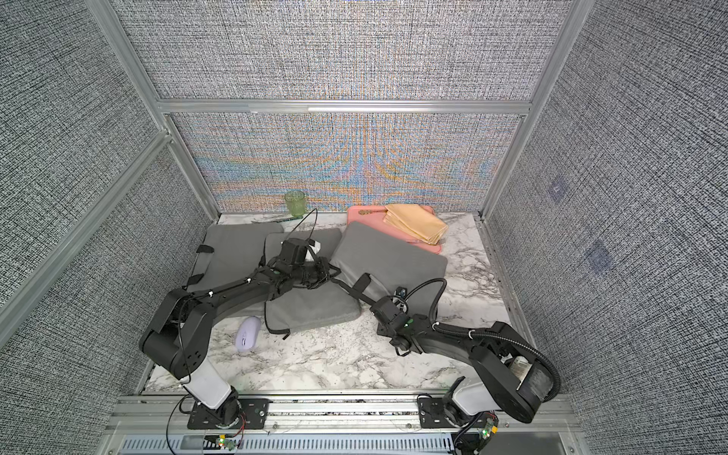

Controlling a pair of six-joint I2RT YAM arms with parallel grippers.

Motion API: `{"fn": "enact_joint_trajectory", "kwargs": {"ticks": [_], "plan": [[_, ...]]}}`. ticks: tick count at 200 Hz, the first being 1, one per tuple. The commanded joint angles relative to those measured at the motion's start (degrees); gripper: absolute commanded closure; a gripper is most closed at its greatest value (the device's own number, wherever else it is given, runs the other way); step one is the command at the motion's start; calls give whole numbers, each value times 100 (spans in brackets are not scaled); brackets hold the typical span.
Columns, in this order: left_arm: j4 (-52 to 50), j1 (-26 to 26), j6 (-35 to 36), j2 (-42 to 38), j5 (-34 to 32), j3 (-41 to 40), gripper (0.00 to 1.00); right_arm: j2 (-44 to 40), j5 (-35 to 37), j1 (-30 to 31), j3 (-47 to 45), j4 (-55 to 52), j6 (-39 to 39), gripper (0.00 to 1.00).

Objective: Put the mouse into the laptop bag
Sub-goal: Zip the zipper on the zippered laptop bag.

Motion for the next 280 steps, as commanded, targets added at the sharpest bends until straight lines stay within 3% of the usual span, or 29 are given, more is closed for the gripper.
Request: {"fn": "enact_joint_trajectory", "kwargs": {"ticks": [1, 8, 23, 39, 60, 120, 169, 248, 280], "plan": [[524, -3, -18, -72, 22, -3, 100, 138, 516, -39, 111, 47, 135, 48], [524, 1, -17, -68, 27, -3, 100, 204, 562, -79, 163, 2, 187, 52], [524, 0, -12, -64, 36, 5, 100, 315, 562, -144, 204, 98, 167, 69], [524, 2, -18, -46, 36, 10, 100, 374, 468, -175, 212, 270, 61, 77], [473, 7, 7, -12, -2, 52, 100, 338, 392, -184, 224, 247, 29, 100], [18, 102, 268, 447, -189, 713, 100, -888, -86, -163, -423, -260, -16, 100], [-144, 522, 360, 615, -349, 960, 100, -2155, 223, -193, -854, -2252, 944, 100], [129, 728, 486, 1092, 194, 1505, 100, -3515, -668, -128, -1220, -2237, 528, 100], [-369, 584, 522, 1537, 299, 2287, 12, -3726, -1098, 147, -1262, -1680, 309, 100]]}}
